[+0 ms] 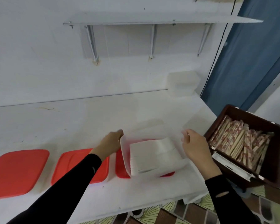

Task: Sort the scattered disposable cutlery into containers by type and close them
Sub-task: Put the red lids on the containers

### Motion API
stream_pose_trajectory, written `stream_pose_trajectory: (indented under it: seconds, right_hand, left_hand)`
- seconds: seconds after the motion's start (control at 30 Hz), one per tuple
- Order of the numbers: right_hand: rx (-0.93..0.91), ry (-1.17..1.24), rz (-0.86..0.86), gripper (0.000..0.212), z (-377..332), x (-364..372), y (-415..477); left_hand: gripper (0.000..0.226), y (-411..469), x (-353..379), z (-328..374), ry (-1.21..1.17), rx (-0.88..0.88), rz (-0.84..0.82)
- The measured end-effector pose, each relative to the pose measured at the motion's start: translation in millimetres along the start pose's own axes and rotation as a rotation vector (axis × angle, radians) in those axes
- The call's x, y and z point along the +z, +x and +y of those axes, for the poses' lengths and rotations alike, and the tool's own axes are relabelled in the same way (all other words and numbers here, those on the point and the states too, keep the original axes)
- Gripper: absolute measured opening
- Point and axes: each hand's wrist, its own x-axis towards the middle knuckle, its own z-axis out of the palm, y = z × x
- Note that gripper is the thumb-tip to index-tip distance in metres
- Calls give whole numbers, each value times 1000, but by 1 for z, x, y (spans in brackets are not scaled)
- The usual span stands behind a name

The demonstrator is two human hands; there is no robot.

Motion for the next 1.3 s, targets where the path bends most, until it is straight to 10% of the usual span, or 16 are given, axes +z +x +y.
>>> stream_pose_trajectory:
  seconds: [0.4,0.63,0.9,1.3]
  right_hand:
    - [-75,110,-127,41,1,17,24]
    - [212,782,-306,72,10,14,39]
    - [58,632,-315,56,5,26,17]
    - [-13,690,-280,49,19,30,9]
  left_hand:
    - [25,-42,-2,33,-118,314,798]
    - [26,-108,45,32,-127,473,766]
    - [76,-90,47,57,-998,-173,419]
    - [46,-84,53,76,-1021,-167,541]
